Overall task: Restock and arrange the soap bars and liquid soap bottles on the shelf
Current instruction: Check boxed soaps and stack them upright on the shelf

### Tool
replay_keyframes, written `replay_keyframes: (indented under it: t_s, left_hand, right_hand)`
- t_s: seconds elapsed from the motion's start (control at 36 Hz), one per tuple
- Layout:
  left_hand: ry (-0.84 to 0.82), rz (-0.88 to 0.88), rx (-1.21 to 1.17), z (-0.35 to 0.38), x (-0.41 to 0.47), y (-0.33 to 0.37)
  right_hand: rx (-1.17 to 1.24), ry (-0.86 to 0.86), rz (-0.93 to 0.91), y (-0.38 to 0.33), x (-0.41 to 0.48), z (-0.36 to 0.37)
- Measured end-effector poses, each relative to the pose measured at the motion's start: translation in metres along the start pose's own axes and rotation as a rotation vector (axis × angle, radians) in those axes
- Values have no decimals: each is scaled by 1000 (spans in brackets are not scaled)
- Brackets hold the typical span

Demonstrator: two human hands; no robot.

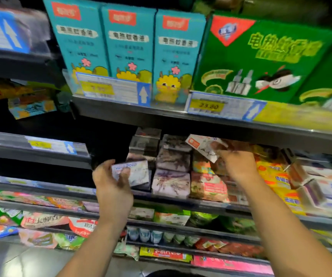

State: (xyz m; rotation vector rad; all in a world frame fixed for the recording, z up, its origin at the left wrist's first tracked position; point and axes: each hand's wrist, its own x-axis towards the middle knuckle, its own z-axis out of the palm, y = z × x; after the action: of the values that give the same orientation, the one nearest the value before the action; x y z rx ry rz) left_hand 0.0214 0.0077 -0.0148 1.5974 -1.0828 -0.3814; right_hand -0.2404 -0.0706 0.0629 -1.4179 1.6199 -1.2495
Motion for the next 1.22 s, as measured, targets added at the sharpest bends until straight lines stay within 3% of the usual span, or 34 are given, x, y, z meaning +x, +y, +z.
replay_keyframes:
  t_s: [0.22,0.33,0.47,0.58,0.64,0.83,0.97,1.14,1.22]
  left_hand:
    - [208,39,-55,20,-22,38]
    - [214,-57,-254,35,-22,62]
    - [94,-95,-262,61,-23,80]
    - [-37,-138,-187,86,-32,105]
    - [-101,-150,-156,100,-39,114]
    - [-344,-211,-171,139,-48,149]
    - [-405,-155,-91,161,-45,151]
    - [-421,-133,-113,180,-49,158]
    - [-410,-127,-13,189,-49,157]
  right_hand:
    - [-103,28,145,32,8,-75]
    - [-142,25,134,49,14,-94]
    - [-308,-123,69,55,28,-104]
    - [-166,-282,133,64,55,-106]
    - [-267,-362,107,72,65,-105]
    - [-365,-337,-193,112,80,-109]
    - [-646,-350,-224,94,71,-115]
    - [-428,-520,-234,69,48,-141]
    - [-349,-598,-188,69,37,-147]
